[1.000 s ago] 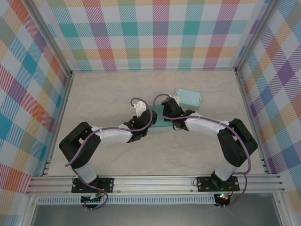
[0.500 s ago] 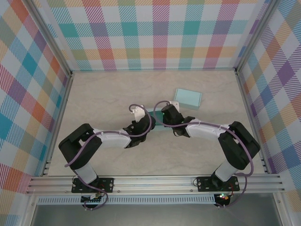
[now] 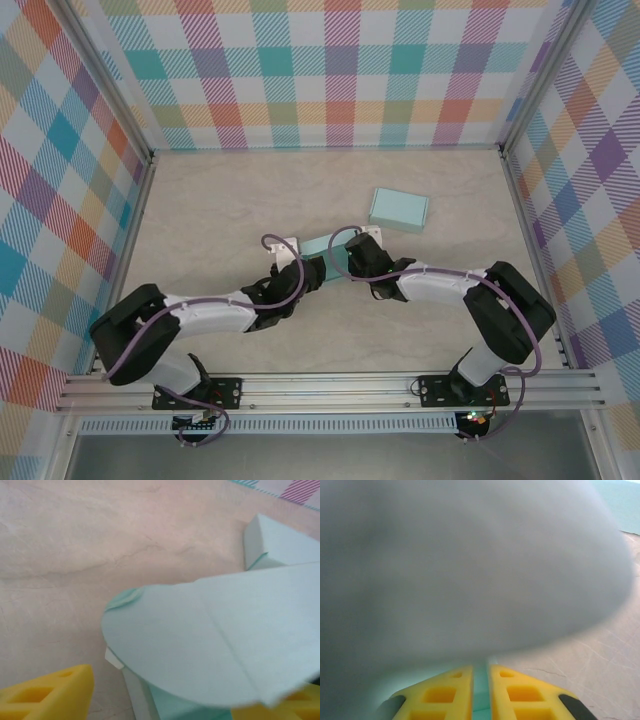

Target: Fold the paper box

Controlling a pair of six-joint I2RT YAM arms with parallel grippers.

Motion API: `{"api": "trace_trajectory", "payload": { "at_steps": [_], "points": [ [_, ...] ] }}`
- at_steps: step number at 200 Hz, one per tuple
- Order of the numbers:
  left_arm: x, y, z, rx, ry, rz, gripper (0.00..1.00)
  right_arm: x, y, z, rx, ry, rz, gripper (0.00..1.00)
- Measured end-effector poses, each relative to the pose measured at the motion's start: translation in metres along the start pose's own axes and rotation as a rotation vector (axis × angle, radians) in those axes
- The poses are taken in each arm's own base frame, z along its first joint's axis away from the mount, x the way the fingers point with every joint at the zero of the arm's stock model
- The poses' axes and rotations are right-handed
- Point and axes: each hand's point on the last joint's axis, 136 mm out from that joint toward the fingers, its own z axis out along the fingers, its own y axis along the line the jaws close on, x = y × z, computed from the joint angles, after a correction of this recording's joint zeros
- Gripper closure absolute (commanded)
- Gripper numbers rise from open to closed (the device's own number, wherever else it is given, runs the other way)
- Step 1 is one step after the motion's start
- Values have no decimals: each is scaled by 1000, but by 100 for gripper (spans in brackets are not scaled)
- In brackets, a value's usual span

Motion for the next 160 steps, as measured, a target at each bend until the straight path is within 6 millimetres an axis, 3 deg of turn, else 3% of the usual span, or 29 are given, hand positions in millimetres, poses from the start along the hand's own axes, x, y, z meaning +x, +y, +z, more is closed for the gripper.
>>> {"api": "trace_trajectory", "payload": {
  "at_steps": [32,63,87,125,160],
  "points": [
    [-8,6,-24,17,-11,-9,27,1,2,0,-3,1,-4,78],
    [-16,17,-48,27,-22,-25,27,-2,4,-6,-12,-6,-2,67],
    [-34,25,-68,30,-65,-50,27,-7,6,-16,-27,-19,4,51],
    [-60,34,-92,34,-124,-25,28,-19,9,-41,-57,-50,9,42],
    [-91,26,-97,72,-70,101,43,-29,2,-70,-74,-75,7,41]
  ]
}}
